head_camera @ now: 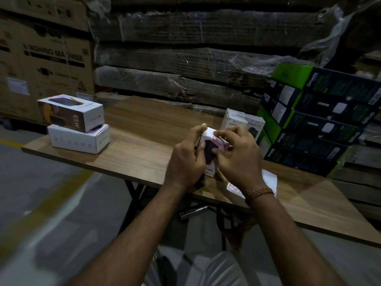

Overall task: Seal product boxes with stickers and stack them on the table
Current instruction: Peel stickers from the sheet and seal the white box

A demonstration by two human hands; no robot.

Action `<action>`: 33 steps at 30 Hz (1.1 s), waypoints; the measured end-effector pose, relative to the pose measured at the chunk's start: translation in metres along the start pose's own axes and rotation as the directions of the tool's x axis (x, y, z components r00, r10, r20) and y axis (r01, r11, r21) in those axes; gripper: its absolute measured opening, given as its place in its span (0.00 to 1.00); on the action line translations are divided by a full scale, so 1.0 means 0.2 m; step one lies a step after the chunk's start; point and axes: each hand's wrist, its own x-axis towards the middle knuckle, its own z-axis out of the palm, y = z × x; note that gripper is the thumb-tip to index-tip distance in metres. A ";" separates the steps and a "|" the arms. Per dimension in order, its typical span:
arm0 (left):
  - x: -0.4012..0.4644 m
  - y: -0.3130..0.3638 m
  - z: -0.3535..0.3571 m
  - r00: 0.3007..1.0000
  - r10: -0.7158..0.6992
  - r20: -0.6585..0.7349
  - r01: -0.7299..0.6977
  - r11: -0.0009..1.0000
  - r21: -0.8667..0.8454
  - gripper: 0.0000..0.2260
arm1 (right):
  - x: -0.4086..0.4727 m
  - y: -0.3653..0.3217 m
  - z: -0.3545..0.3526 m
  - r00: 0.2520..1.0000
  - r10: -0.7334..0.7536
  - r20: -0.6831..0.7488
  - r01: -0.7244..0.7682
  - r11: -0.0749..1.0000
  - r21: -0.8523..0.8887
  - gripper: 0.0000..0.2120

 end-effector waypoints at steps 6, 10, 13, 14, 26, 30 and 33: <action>0.02 -0.01 0.00 0.991 -0.116 0.067 0.114 0.993 0.022 0.15 | -0.02 0.10 -0.01 0.994 0.104 -0.022 -0.101 0.989 0.107 0.20; 0.02 -0.04 0.01 0.971 -0.197 0.135 0.192 0.980 0.053 0.10 | -0.06 0.13 -0.01 0.991 0.119 -0.062 -0.113 0.989 0.100 0.20; 0.04 -0.06 0.02 0.947 -0.290 0.137 0.290 0.957 0.020 0.12 | -0.07 0.15 -0.01 0.990 0.133 -0.040 -0.123 0.973 0.194 0.21; 0.04 -0.07 0.02 0.936 -0.320 0.144 0.323 0.946 0.002 0.14 | -0.09 0.15 -0.01 0.988 0.147 -0.051 -0.134 0.971 0.197 0.21; 0.05 -0.13 0.01 0.849 -0.458 0.262 0.505 0.850 -0.149 0.32 | -0.16 0.16 0.11 0.852 0.509 -0.119 -0.413 0.795 0.444 0.38; 0.06 -0.13 -0.01 0.867 -0.458 0.197 0.496 0.834 -0.241 0.23 | -0.19 0.15 0.09 0.851 0.523 -0.037 -0.478 0.804 0.355 0.44; 0.06 -0.13 -0.01 0.890 -0.430 0.153 0.456 0.843 -0.287 0.19 | -0.20 0.14 0.08 0.886 0.464 -0.006 -0.437 0.837 0.330 0.39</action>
